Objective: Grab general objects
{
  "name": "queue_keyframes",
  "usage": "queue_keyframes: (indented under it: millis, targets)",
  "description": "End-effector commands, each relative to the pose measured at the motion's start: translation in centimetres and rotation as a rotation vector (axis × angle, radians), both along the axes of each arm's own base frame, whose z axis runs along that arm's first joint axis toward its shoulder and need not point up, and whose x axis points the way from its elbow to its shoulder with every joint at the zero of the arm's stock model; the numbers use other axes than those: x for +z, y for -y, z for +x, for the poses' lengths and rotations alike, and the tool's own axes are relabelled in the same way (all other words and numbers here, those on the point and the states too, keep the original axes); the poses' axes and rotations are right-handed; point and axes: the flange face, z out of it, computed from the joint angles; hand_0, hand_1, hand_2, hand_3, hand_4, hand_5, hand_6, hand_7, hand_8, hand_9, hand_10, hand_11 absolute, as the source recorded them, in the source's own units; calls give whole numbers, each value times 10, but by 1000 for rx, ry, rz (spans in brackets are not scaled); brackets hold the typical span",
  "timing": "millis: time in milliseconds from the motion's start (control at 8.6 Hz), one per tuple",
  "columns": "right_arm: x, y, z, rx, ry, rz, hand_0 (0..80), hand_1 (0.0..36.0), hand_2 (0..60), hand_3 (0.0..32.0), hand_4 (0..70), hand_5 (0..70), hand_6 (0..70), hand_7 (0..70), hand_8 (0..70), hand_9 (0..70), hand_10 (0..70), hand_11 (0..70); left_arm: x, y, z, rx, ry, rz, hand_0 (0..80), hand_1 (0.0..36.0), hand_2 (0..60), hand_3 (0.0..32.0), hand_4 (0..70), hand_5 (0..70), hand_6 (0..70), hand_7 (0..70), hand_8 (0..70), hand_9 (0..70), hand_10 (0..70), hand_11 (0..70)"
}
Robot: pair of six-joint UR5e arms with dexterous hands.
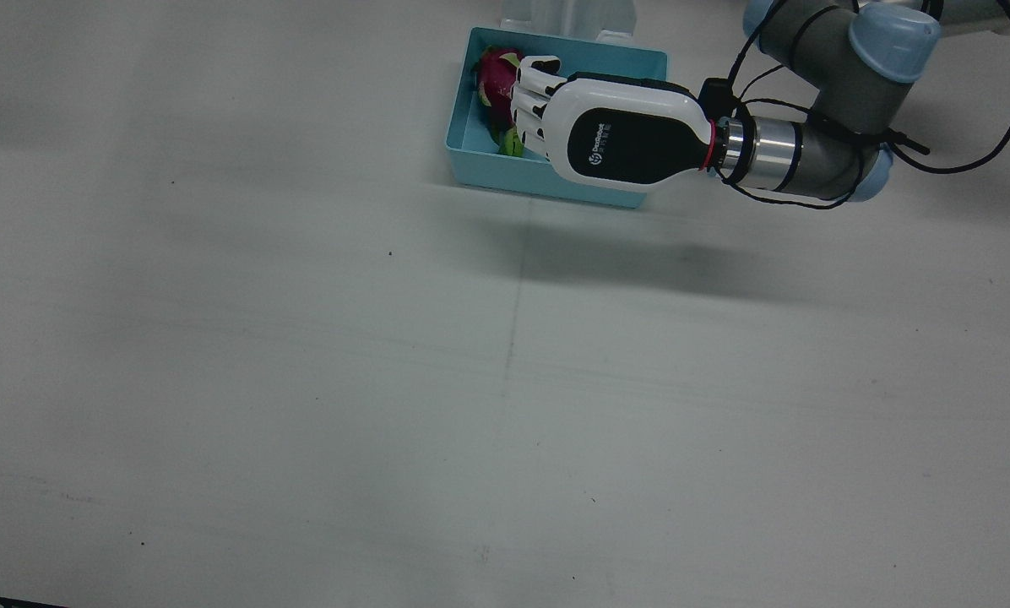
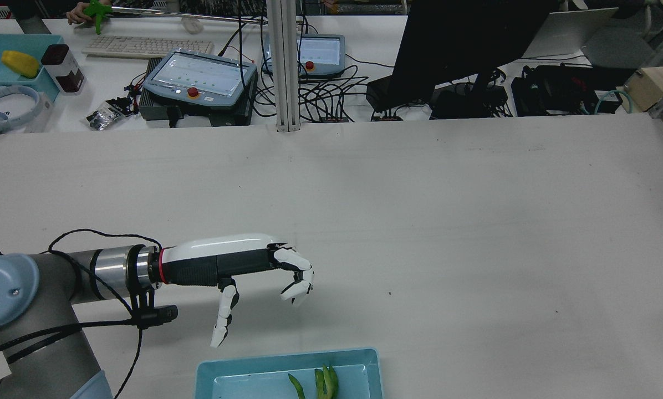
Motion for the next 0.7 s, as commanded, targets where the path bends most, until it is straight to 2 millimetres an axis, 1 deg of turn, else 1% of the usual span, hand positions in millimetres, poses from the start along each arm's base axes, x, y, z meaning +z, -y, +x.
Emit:
queue_keyframes:
  millis: [0, 116, 233, 349, 465, 581]
  targets:
    - [0, 0, 0, 0, 0, 0, 0, 0, 0, 0, 0, 0, 0, 0, 0, 0, 0, 0, 25, 117, -77, -216, 84, -88, 800, 360, 600, 0, 277, 700, 617, 700, 565, 652, 344, 515]
    - [0, 0, -1, -1, 0, 0, 0, 0, 0, 0, 0, 0, 0, 0, 0, 0, 0, 0, 40, 161, -116, -305, 112, -125, 800, 360, 600, 0, 279, 700, 621, 700, 579, 667, 360, 537]
    - [0, 0, 0, 0, 0, 0, 0, 0, 0, 0, 0, 0, 0, 0, 0, 0, 0, 0, 69, 198, -153, -382, 150, -177, 800, 360, 600, 0, 282, 700, 621, 700, 581, 667, 361, 536]
    - [0, 0, 0, 0, 0, 0, 0, 0, 0, 0, 0, 0, 0, 0, 0, 0, 0, 0, 103, 222, -173, -427, 177, -222, 800, 360, 600, 0, 278, 700, 617, 700, 578, 654, 340, 511]
    - [0, 0, -1, -1, 0, 0, 0, 0, 0, 0, 0, 0, 0, 0, 0, 0, 0, 0, 143, 249, -204, -502, 188, -270, 800, 360, 600, 0, 278, 700, 619, 700, 575, 643, 329, 496]
    - [0, 0, 0, 0, 0, 0, 0, 0, 0, 0, 0, 0, 0, 0, 0, 0, 0, 0, 174, 261, -223, -538, 206, -296, 800, 360, 600, 0, 278, 700, 615, 700, 571, 637, 323, 488]
